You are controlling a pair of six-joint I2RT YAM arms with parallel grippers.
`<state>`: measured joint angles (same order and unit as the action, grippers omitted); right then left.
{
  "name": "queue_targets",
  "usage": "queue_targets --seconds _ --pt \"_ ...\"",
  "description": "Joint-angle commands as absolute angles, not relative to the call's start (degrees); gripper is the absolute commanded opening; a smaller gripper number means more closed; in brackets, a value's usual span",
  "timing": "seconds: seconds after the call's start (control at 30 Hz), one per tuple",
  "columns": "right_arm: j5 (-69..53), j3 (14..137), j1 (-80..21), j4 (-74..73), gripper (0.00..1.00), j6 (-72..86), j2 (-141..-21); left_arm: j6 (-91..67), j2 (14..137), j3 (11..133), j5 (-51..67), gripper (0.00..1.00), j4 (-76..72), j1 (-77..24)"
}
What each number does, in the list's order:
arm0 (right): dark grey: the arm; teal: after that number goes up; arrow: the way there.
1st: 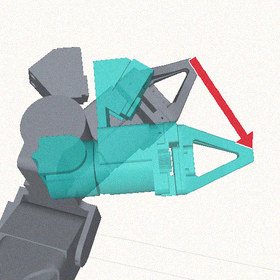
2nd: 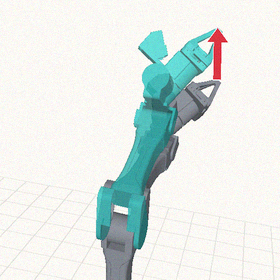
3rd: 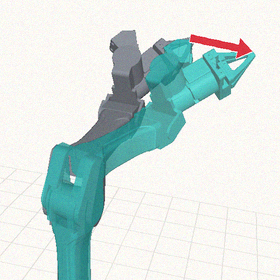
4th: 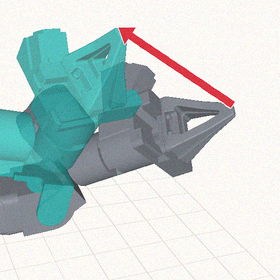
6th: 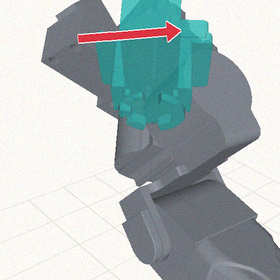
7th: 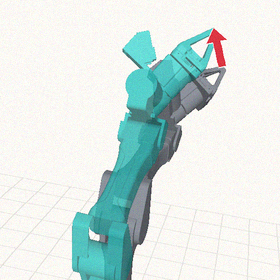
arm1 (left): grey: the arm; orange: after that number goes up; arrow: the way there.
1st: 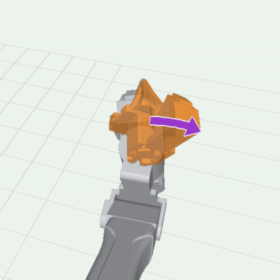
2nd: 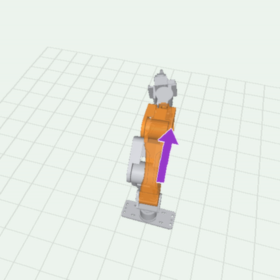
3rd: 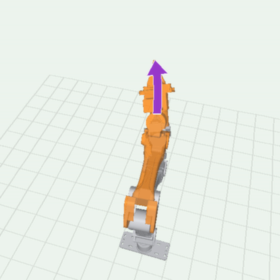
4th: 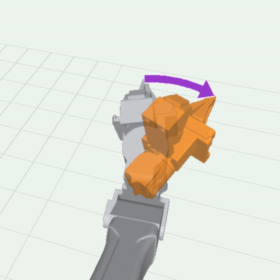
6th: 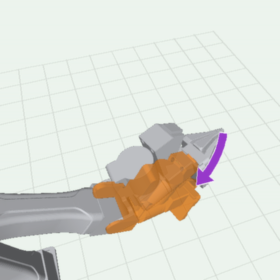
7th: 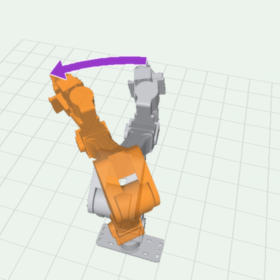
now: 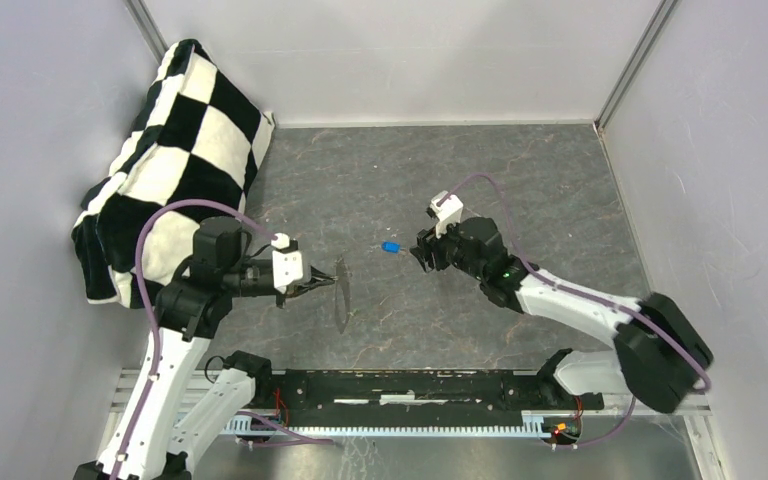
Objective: Put the keys on the keyring
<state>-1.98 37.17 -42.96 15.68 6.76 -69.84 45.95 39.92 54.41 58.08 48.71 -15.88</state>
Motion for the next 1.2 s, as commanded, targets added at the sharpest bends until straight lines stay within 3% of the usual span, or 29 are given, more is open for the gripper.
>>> queue_targets --seconds 0.0,0.2,0.43,1.17 --pt "1.97 36.91 -39.85 24.5 0.6 8.46 -79.5 37.0 40.62 54.1 56.39 0.02 42.97 -15.91" --pt "-5.0 42.55 -38.06 29.94 0.55 7.55 -93.84 36.23 41.43 54.03 55.82 0.02 43.07 -15.9" --pt "-8.82 46.64 -37.92 33.43 0.51 13.92 -102.12 36.04 41.6 53.55 54.93 0.02 43.01 -15.91" --pt "-5.11 49.34 -37.86 27.42 0.42 18.52 -106.64 35.41 38.32 52.83 55.35 0.02 41.78 -15.91"
